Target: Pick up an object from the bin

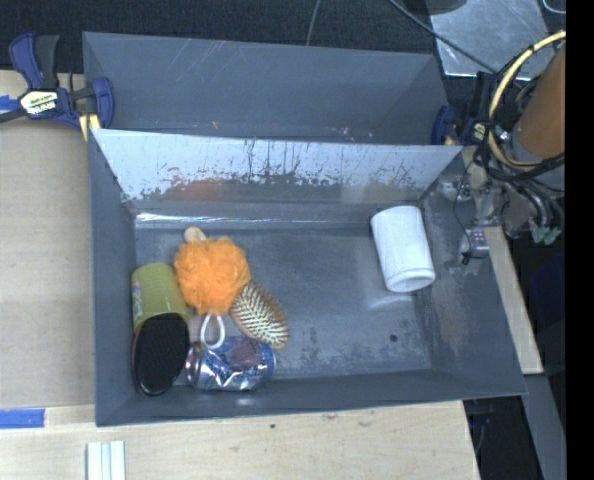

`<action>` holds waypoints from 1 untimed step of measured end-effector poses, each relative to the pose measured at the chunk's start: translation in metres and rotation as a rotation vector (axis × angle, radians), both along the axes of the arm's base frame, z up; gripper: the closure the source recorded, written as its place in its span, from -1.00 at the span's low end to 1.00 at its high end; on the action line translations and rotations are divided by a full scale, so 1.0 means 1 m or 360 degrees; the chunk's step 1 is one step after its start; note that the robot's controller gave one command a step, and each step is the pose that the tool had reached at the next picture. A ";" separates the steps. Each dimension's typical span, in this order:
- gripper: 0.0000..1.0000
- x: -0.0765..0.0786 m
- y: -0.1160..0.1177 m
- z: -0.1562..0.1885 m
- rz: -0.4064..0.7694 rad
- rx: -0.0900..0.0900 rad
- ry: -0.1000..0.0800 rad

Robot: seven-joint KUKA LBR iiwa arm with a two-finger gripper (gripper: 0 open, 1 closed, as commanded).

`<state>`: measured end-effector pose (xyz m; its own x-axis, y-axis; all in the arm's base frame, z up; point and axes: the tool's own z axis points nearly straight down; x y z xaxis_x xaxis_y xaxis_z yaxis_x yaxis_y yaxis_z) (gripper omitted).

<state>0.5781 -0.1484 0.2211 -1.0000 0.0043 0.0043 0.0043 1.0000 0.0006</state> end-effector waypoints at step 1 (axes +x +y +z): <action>-1.00 0.039 0.096 -0.069 0.0366 0.0008 0.0002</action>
Offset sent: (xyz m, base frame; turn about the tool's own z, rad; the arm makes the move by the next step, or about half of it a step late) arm 0.0387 0.0922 -0.0666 -0.2275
